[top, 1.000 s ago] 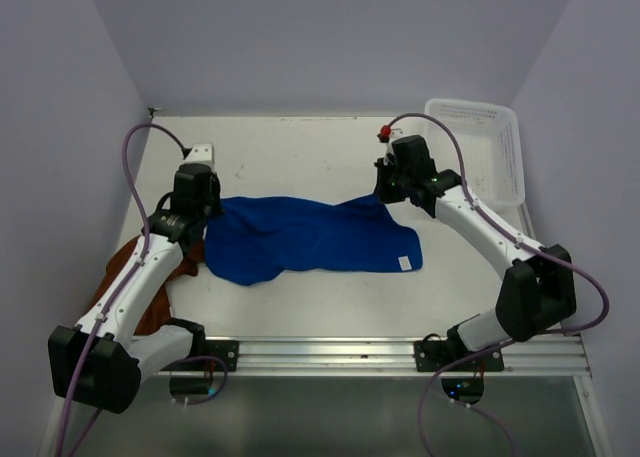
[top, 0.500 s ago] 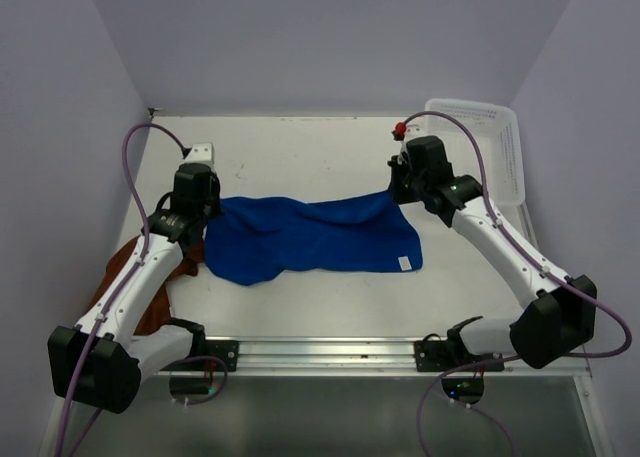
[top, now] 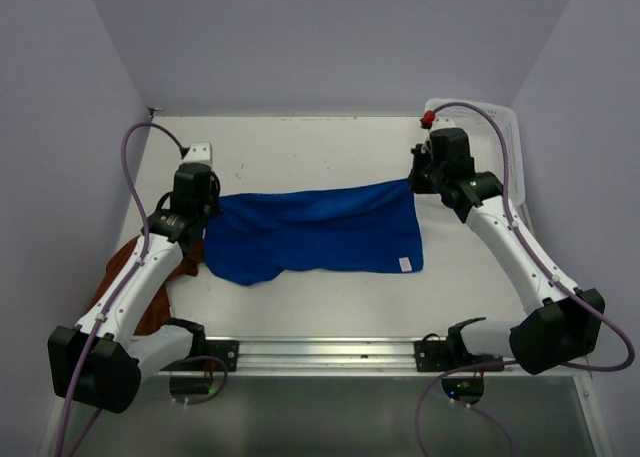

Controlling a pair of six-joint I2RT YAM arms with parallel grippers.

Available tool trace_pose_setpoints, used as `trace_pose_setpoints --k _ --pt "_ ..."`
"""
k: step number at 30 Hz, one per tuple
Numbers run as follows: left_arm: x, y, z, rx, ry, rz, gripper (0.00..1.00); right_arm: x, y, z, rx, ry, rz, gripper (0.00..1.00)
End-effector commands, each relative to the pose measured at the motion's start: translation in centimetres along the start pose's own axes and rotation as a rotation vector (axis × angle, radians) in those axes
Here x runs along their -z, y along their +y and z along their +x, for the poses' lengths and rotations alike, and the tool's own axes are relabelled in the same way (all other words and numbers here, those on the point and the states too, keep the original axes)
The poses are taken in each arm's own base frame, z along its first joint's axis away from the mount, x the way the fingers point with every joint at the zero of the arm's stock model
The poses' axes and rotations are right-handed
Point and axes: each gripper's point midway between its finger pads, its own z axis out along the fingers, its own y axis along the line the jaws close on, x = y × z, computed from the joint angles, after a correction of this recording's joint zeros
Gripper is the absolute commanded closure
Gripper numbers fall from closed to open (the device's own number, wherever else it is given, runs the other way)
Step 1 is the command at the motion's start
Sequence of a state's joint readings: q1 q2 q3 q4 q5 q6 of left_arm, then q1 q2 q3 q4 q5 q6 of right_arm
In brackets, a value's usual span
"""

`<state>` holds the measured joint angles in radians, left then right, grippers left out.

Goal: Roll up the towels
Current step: Flatten the towel

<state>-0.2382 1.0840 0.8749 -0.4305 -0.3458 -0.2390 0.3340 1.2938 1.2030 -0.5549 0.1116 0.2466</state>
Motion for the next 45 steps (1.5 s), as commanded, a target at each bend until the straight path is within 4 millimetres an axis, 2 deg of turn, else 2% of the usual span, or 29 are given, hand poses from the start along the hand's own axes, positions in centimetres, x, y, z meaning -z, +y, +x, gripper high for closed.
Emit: trace_pose_setpoints --k 1,4,9,15,20,26,33,39,45 --pt "0.2 0.3 -2.4 -0.005 -0.095 -0.012 1.0 1.2 -0.8 -3.7 -0.079 -0.085 -0.01 1.0" --pt "-0.2 0.3 -2.1 -0.017 -0.094 -0.016 1.0 1.0 -0.9 -4.7 -0.119 -0.105 -0.043 1.0" --pt "-1.3 0.2 -1.9 -0.025 -0.056 -0.036 1.0 0.0 -0.7 -4.7 -0.126 -0.088 -0.066 1.0" --pt "-1.8 0.7 -3.7 -0.006 -0.124 -0.064 1.0 -0.6 -1.5 -4.5 -0.148 -0.082 -0.063 1.0" --pt "-1.8 1.2 -5.6 -0.001 -0.177 -0.086 1.0 -0.5 -1.7 -5.5 -0.165 -0.094 -0.073 1.0" --pt "-0.6 1.3 -8.3 -0.003 -0.267 -0.071 1.0 1.5 -1.2 -7.9 -0.164 -0.151 -0.098 1.0" --pt "3.1 1.3 -11.8 -0.011 -0.456 -0.012 1.0 5.2 0.0 -10.5 -0.174 -0.216 -0.158 1.0" --pt "5.8 2.2 -13.0 0.0 -0.538 -0.012 1.0 8.5 0.5 -11.3 -0.169 -0.25 -0.185 1.0" --pt "7.7 3.6 -12.9 0.003 -0.551 -0.053 1.0 11.9 0.7 -11.2 -0.163 -0.28 -0.201 1.0"
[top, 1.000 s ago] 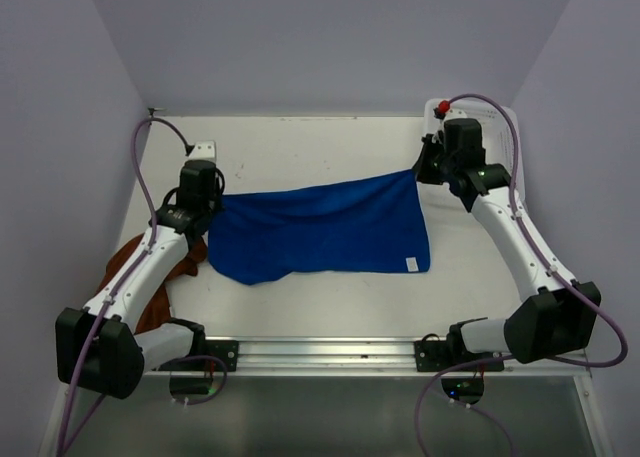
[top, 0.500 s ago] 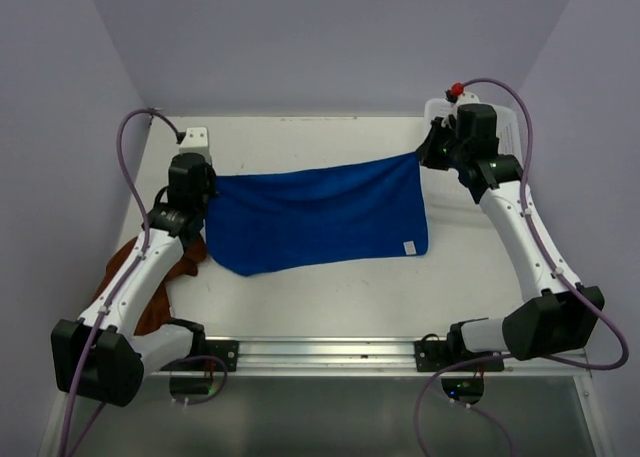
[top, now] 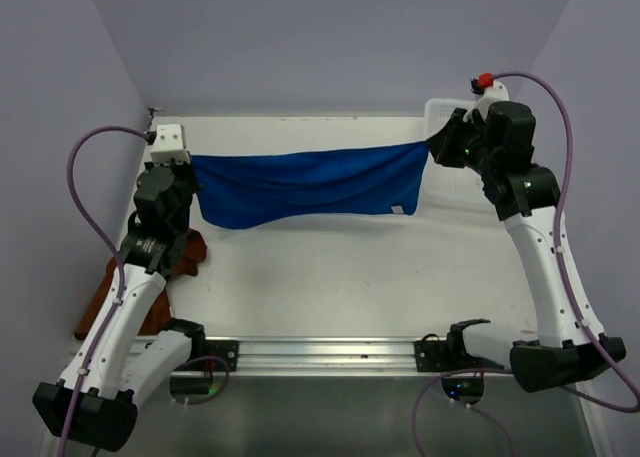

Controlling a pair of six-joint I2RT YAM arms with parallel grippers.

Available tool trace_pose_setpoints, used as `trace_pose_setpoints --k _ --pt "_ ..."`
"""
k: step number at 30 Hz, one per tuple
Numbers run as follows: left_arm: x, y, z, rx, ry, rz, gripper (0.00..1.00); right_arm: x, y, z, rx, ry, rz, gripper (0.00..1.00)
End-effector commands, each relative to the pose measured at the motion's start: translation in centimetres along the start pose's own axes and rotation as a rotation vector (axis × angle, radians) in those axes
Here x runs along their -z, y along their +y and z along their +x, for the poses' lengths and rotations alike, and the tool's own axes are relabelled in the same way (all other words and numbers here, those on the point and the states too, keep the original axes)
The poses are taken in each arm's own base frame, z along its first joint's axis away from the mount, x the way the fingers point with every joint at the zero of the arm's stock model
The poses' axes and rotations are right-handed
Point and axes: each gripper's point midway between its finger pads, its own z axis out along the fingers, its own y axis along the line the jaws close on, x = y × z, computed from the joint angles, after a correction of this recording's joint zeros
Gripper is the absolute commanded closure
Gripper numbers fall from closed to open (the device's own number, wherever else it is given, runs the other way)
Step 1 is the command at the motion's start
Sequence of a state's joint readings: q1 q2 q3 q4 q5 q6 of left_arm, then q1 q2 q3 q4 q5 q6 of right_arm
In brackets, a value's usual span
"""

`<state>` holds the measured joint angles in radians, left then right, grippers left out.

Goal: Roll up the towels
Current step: Flatten the towel

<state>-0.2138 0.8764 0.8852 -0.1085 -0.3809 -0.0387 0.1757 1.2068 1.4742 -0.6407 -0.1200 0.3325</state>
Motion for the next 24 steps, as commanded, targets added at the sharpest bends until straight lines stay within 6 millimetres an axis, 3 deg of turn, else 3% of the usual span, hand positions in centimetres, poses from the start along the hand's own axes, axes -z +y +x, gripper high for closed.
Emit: trace_pose_setpoints --k 1,9,13,17,21,24 --pt "1.0 1.4 -1.5 -0.013 -0.048 -0.043 1.0 3.6 1.5 -1.7 0.002 -0.051 -0.046 1.0" --pt "4.3 4.0 -2.8 0.007 -0.062 -0.121 1.0 8.4 2.2 -1.3 -0.007 -0.064 -0.061 1.0" --pt "4.5 3.9 -2.8 0.004 -0.059 -0.112 1.0 9.0 2.0 -1.0 -0.017 -0.048 -0.044 1.0" --pt "2.5 2.5 -1.2 -0.032 -0.001 -0.074 1.0 6.7 0.9 0.2 -0.029 0.001 -0.005 1.0" --pt "-1.1 0.7 2.5 -0.068 0.124 -0.049 1.0 2.2 -0.6 2.6 -0.046 0.08 0.03 1.0" --pt "-3.4 -0.4 3.9 -0.073 0.143 -0.039 1.0 -1.6 -1.8 4.2 -0.055 0.128 0.057 1.0"
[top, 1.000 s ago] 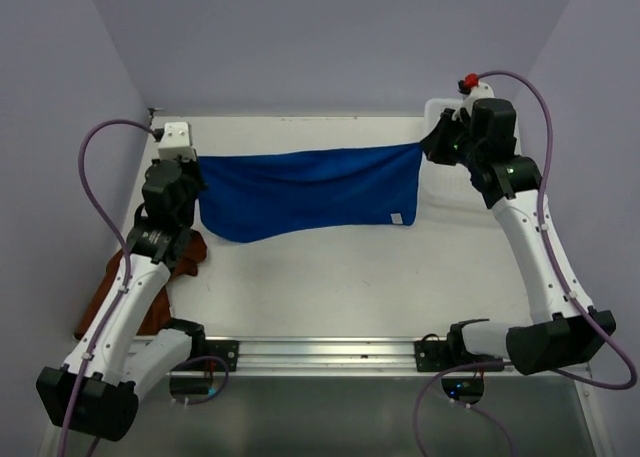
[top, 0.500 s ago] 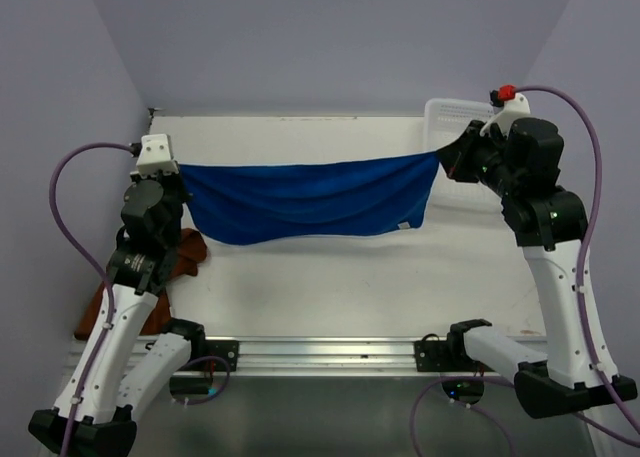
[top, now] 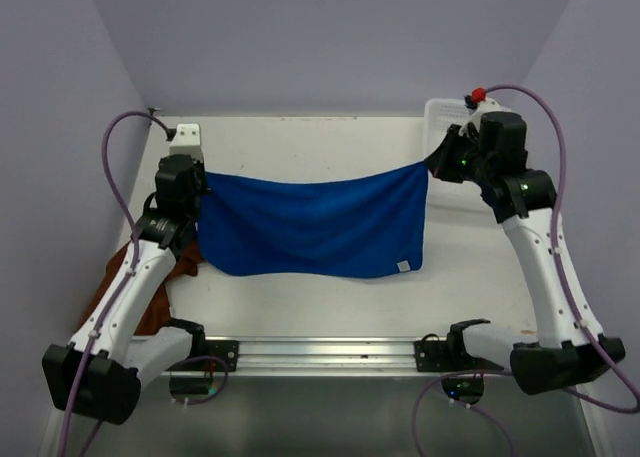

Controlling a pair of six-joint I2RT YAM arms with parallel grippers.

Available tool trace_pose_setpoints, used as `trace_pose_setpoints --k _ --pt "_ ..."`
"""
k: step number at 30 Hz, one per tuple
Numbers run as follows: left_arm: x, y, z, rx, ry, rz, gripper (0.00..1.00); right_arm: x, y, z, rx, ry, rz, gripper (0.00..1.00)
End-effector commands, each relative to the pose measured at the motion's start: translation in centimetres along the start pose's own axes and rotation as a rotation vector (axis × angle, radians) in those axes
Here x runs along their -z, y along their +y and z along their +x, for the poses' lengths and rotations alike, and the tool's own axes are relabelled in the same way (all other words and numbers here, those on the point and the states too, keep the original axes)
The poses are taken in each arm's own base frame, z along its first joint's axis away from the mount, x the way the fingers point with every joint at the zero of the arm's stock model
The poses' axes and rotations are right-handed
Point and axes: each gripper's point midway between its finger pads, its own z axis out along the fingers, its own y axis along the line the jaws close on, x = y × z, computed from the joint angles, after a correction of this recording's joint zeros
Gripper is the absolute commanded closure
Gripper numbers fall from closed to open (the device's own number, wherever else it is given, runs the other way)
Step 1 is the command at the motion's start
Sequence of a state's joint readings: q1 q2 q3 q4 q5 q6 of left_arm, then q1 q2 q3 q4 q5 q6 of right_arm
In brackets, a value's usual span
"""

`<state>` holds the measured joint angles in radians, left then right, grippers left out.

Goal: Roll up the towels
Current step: Flatten the towel

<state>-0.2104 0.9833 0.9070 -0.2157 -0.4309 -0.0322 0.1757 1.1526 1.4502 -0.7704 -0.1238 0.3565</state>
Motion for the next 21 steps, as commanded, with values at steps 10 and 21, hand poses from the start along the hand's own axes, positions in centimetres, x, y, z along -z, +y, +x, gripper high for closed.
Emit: trace_pose_setpoints --k 10,21 --pt "-10.1 -4.0 0.9 0.007 -0.045 0.076 1.0 -14.7 -4.8 1.4 -0.035 0.108 0.083 1.0" --pt "-12.8 -5.4 3.3 -0.059 -0.078 0.168 1.0 -18.6 -7.3 2.9 -0.006 0.165 0.063 1.0"
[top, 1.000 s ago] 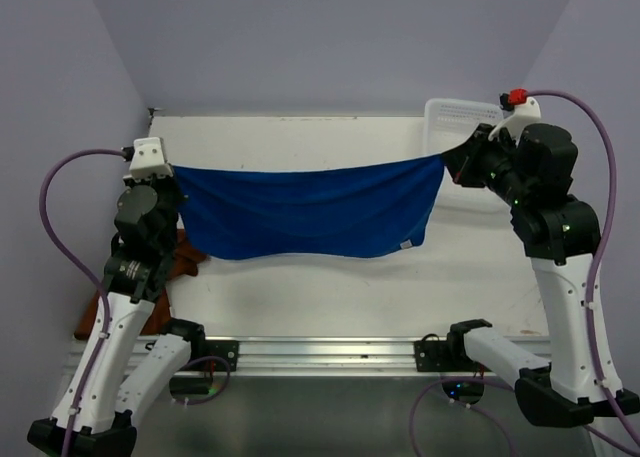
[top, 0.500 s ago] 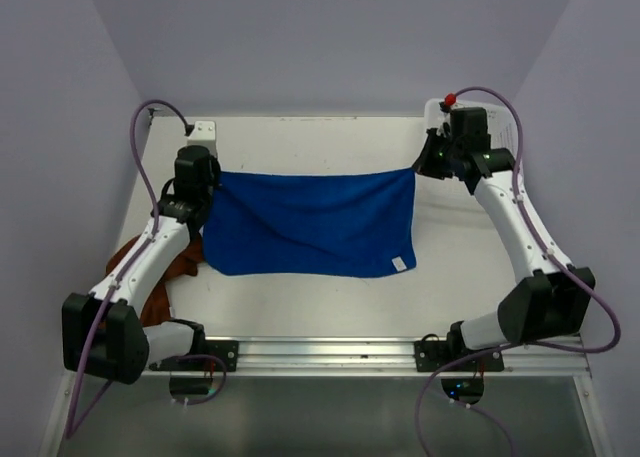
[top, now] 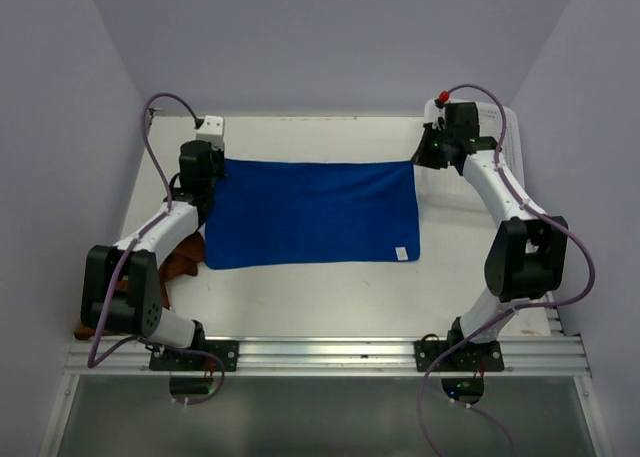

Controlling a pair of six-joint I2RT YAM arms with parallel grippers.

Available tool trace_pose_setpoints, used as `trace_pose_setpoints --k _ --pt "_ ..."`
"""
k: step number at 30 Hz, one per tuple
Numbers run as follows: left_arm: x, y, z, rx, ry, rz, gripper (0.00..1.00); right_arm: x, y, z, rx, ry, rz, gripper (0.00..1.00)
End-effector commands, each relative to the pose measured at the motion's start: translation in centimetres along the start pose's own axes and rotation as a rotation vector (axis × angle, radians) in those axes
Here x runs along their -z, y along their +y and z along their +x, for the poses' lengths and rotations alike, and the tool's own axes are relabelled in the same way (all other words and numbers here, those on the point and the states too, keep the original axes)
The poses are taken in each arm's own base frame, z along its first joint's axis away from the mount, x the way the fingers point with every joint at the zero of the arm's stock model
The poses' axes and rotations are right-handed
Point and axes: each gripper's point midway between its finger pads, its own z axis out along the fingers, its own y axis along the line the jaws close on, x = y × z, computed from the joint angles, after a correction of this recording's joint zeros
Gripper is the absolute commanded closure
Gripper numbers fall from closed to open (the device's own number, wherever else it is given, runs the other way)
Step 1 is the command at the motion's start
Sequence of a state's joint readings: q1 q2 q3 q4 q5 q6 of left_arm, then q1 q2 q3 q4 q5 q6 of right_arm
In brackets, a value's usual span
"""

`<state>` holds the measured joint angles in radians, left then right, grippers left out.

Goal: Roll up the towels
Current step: Flatten the towel, then fold the towel

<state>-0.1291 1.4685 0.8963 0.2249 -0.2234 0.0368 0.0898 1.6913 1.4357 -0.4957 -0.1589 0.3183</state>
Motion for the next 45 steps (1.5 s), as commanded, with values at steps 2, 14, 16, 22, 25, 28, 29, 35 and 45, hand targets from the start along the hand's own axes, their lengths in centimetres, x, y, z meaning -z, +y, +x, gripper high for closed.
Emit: trace_pose_setpoints --k 2,14,16,22,25,28,29,35,45 --pt "-0.5 -0.1 -2.1 -0.017 -0.134 0.054 1.0 0.2 0.8 -2.5 0.05 -0.069 -0.058 1.0" --pt "0.4 -0.7 0.2 -0.055 -0.093 0.107 1.0 1.2 1.0 -0.5 0.063 -0.034 -0.091 1.0" --pt "0.7 -0.7 0.6 -0.051 -0.087 0.105 1.0 1.4 1.0 -0.3 0.061 -0.034 -0.091 1.0" --pt "1.4 0.2 1.5 -0.008 -0.065 0.055 1.0 2.2 0.5 0.6 0.061 -0.032 -0.071 1.0" --pt "2.0 1.4 1.6 0.028 -0.053 0.008 1.0 2.7 0.3 1.1 0.054 -0.031 -0.063 1.0" --pt "2.4 2.1 2.1 0.044 -0.038 -0.011 1.0 2.9 0.1 1.7 0.046 -0.024 -0.058 1.0" --pt "2.5 2.2 2.2 0.046 -0.037 -0.017 1.0 3.0 0.1 1.7 0.043 -0.026 -0.056 1.0" --pt "3.2 2.4 3.4 0.051 -0.004 -0.023 1.0 3.4 -0.6 3.0 0.038 -0.003 -0.032 1.0" --pt "4.3 3.1 4.5 0.09 0.029 -0.067 1.0 4.4 -2.0 4.1 0.004 -0.001 0.011 1.0"
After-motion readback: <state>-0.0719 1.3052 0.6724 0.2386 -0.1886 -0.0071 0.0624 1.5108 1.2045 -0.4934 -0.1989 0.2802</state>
